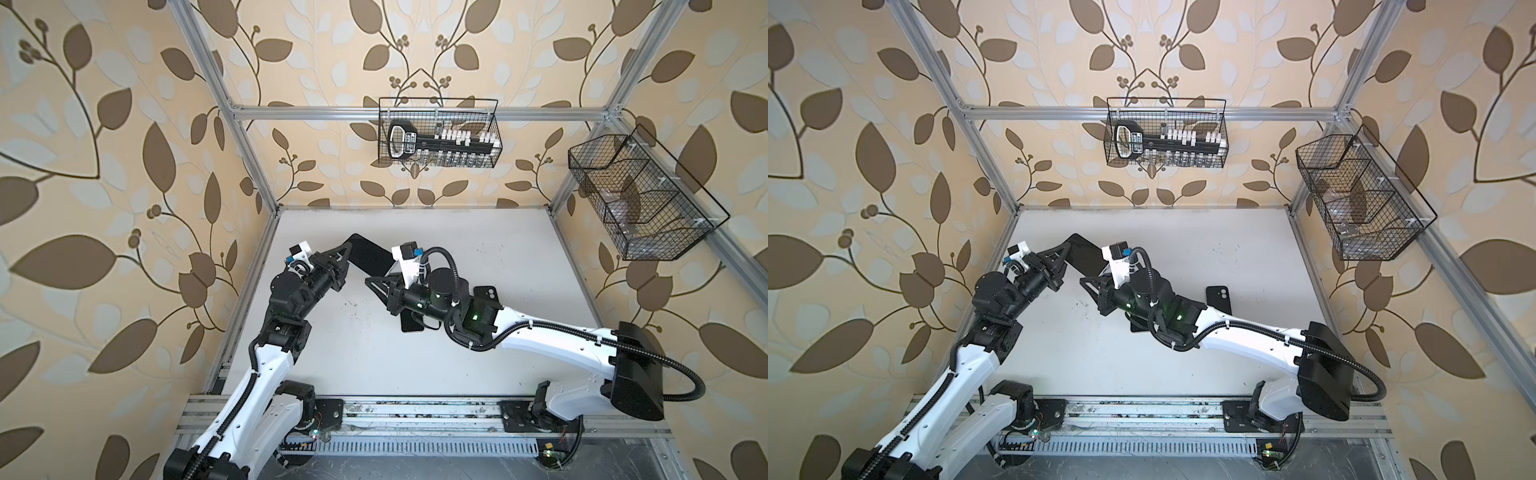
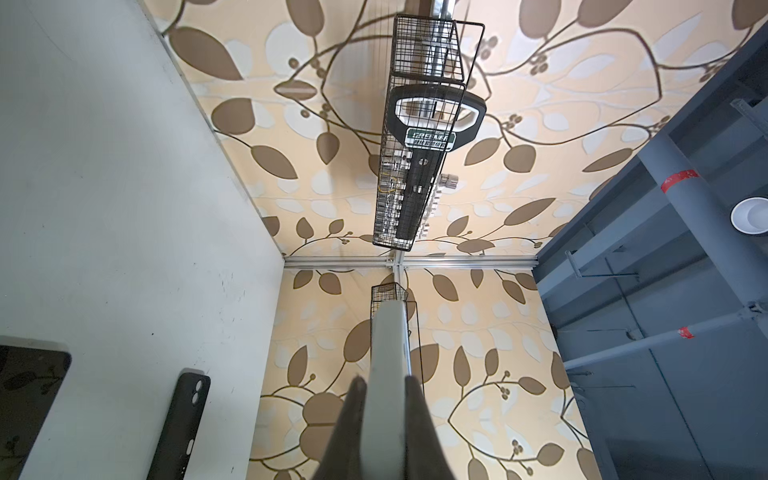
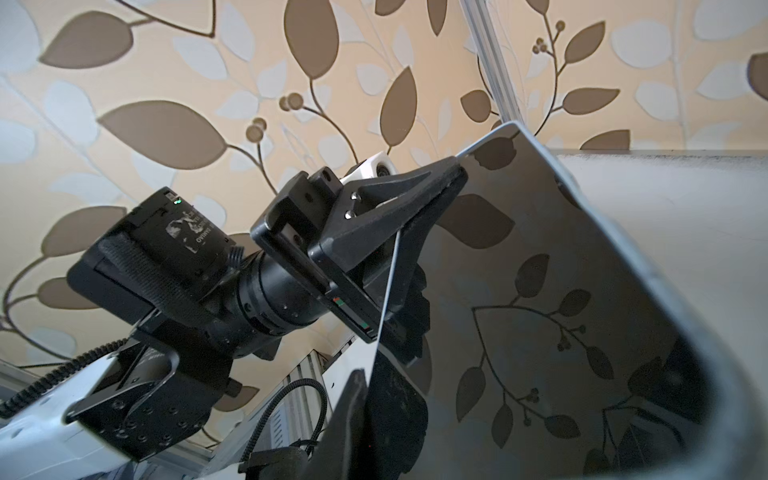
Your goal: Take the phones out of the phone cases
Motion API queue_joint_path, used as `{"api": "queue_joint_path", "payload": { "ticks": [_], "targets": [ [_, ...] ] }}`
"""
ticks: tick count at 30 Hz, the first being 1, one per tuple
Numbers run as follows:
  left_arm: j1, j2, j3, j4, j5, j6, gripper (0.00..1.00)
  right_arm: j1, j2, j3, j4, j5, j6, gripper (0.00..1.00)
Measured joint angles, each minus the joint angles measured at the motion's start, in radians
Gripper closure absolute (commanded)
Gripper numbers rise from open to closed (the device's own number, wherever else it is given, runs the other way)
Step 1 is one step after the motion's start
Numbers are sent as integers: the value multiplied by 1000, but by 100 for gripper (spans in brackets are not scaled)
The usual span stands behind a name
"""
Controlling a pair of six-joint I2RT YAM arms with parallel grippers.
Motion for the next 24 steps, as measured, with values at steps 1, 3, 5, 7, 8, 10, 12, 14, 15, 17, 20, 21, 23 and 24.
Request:
{"api": "queue_joint_path", "payload": {
  "ticks": [1, 3, 5, 7, 8, 10, 12, 14, 15, 17, 20, 21, 23, 24],
  "targets": [
    [0, 1, 0, -1, 1, -3, 100, 3, -1, 0, -2, 8, -7, 84],
    [0, 3, 0, -1, 5, -10, 100, 9, -4, 0, -6, 26, -23, 84],
    [-1, 3, 0, 1, 8, -15, 100, 14, -8, 0, -9, 39, -37, 84],
    [-1, 4, 0, 2, 11, -19, 100, 16, -10, 0, -10, 47, -50, 84],
    [-1, 5, 1, 2, 13, -19, 100, 17, -11, -1, -10, 50, -55, 84],
    [-1, 8, 2, 2, 18, -20, 100, 20, -12, -4, -10, 58, -65, 84],
    [-1, 10, 2, 0, 25, -22, 100, 21, -16, -11, -8, 62, -77, 84],
    [-7, 14, 3, 0, 27, -24, 100, 21, -23, -19, -9, 66, -90, 83],
    [-7, 19, 5, -1, 31, -26, 100, 22, -27, -23, -9, 69, -95, 82],
    [-12, 27, 12, -1, 35, -26, 100, 22, -32, -29, -8, 75, -105, 82],
    [-13, 33, 17, 0, 40, -26, 100, 22, -37, -34, -6, 80, -120, 82],
    [-13, 33, 17, -1, 43, -27, 100, 23, -38, -35, -6, 80, -127, 82],
    [-13, 34, 17, -1, 44, -27, 100, 23, -39, -39, -5, 80, -136, 82],
    [-13, 34, 17, -2, 46, -26, 100, 23, -40, -43, -4, 80, -142, 82]
  ]
}}
